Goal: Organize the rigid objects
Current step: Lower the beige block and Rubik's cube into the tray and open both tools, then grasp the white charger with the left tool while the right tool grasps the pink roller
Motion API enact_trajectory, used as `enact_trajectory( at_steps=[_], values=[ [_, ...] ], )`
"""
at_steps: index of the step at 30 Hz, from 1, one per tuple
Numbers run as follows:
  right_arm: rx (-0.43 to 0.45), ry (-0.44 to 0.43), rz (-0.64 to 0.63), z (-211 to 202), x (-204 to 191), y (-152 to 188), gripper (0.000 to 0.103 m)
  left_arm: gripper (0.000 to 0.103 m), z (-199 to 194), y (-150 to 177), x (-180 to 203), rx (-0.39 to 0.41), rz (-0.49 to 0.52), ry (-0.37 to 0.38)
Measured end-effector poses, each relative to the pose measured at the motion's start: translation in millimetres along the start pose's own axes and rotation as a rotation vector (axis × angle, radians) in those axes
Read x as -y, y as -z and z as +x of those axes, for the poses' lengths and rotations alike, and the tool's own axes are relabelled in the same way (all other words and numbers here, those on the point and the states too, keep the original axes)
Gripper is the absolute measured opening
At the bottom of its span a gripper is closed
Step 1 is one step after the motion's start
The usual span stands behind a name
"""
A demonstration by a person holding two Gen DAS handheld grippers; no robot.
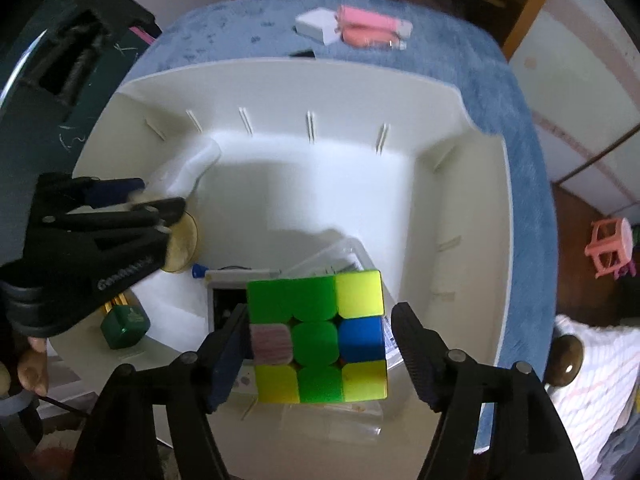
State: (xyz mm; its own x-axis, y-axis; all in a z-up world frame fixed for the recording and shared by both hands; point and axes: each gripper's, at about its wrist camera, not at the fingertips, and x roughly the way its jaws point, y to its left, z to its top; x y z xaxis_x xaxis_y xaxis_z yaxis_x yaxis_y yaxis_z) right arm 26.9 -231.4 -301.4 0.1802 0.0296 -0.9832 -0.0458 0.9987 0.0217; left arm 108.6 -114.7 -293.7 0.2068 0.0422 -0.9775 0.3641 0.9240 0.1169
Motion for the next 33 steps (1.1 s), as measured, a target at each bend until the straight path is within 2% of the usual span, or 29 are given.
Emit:
enact_trajectory(
  at_steps=[12,16,26,33],
  values=[
    [0.085,0.014,-0.01,-27.6,6.2,7.7,0.072,0.072,-29.2,-1.1,3.4,0.068,-0.012,0.013],
    [0.109,0.01,0.004,-37.9,10.6,12.6,0.072,0.079,-38.5,-0.4,2.6,0.098,-0.015,0.012],
    [0.162,0.03,0.001,-57.7,17.5,15.8,0.072,0.079,-54.3,0.7,1.0,0.129,-0.038,0.013],
    [0.21,0.04,0.001,-75.5,26.1,10.5,0.072,0.079,-87.0,-11.0,-2.5,0.211,-0.058,0.014]
  ],
)
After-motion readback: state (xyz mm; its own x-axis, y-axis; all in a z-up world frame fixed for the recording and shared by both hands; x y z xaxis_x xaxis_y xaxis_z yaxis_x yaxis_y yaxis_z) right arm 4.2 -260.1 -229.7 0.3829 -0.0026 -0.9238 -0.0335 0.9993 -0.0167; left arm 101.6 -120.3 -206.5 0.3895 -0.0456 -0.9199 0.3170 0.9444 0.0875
